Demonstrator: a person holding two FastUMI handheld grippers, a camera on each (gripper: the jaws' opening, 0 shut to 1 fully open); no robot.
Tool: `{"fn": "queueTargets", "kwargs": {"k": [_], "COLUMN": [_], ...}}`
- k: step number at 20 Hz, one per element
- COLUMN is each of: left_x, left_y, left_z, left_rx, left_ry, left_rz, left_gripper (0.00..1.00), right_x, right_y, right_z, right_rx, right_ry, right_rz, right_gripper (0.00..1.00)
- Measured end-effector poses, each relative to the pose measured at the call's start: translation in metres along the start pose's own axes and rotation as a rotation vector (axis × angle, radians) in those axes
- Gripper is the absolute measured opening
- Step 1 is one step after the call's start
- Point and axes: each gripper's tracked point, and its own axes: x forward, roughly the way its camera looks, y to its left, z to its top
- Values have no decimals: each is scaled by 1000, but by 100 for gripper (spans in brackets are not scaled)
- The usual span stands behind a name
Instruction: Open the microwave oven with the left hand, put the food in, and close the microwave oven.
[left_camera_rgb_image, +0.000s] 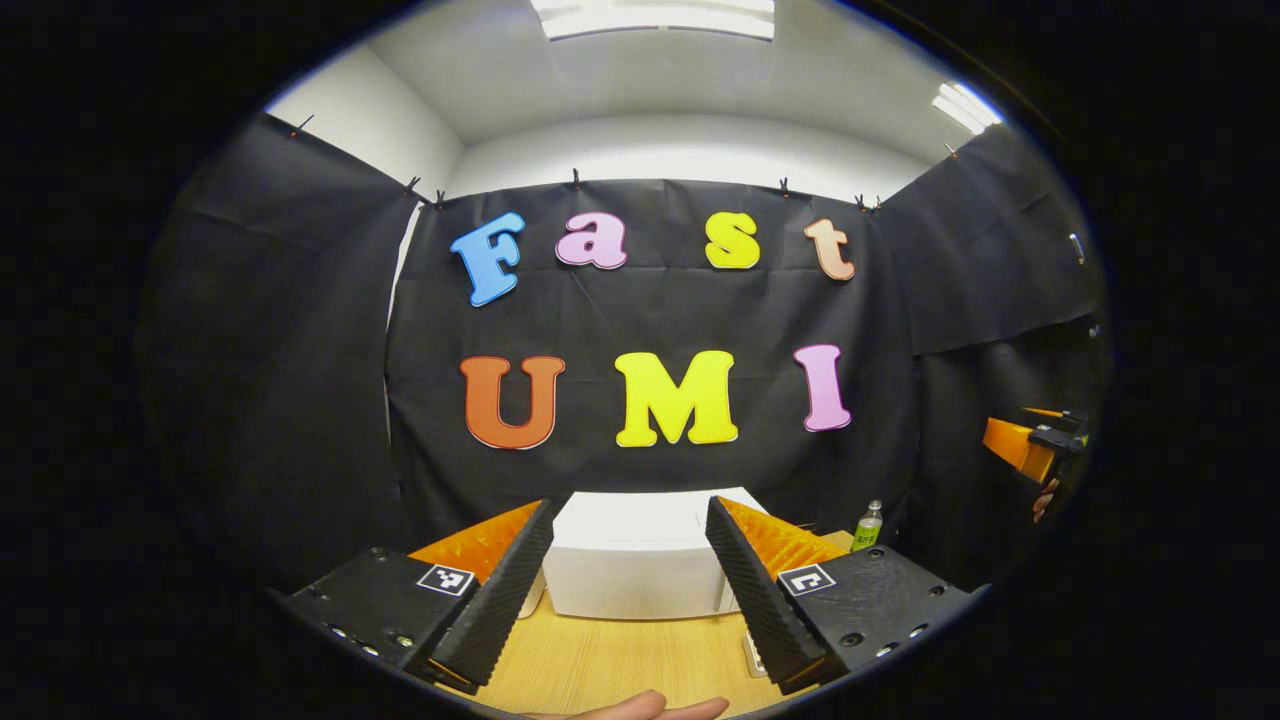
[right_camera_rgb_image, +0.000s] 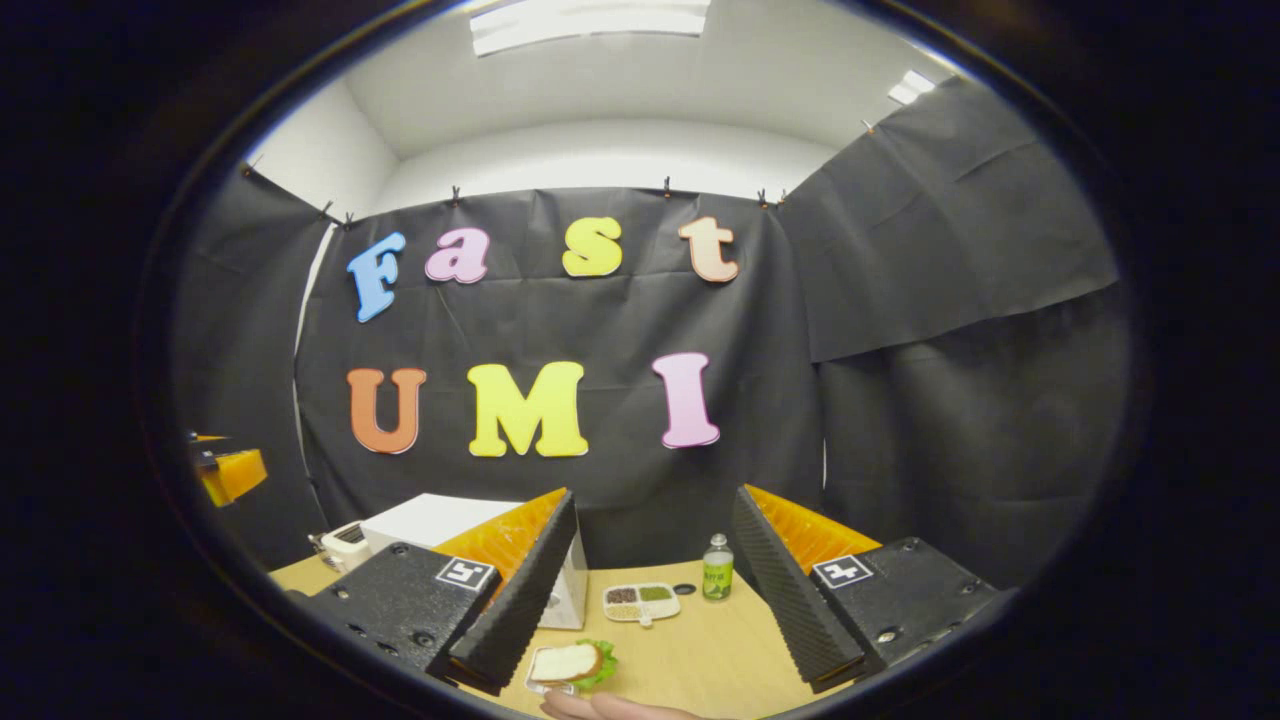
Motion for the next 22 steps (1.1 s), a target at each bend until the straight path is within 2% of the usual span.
{"fn": "queueTargets", "kwargs": {"k": [1,2,7,8,9,10,13,14,15,16,18,19,21,22], "left_x": [4,9,51,61,69,78,106,116,125,133,149,156,172,179], "left_y": [-4,-7,-23,-32,-39,-47,-67,-72,-78,-84,-99,-109,-125,-132], "left_z": [-1,-3,-26,-31,-38,-44,-64,-71,-83,-96,-118,-130,-160,-175], "left_rx": [-9,-17,-19,-20,-26,-31,-54,-53,-45,-34,-21,-22,-38,-40], "left_ry": [-2,-2,19,21,22,27,11,13,26,37,39,39,73,90], "left_rz": [-4,-10,-9,-20,-34,-50,-77,-80,-78,-78,-81,-93,-109,-112], "left_gripper": [94,94,95,95,95,95,95,95,95,95,95,95,95,95], "right_x": [0,1,2,3,6,9,15,16,18,20,21,20,17,16], "right_y": [0,-1,-6,-8,-11,-15,-25,-29,-32,-34,-40,-43,-47,-48], "right_z": [-1,-2,-11,-12,-13,-13,-18,-17,-16,-16,-16,-16,-19,-20], "right_rx": [0,-1,4,4,3,0,-14,-21,-31,-38,-41,-43,-51,-57], "right_ry": [1,2,14,12,9,6,5,-4,-12,-13,-20,-18,-11,-9], "right_rz": [3,2,11,12,10,7,-5,-12,-17,-14,-13,-14,-8,-4], "right_gripper": [100,91,91,100,100,91,91,100,100,91,92,100,100,92]}}
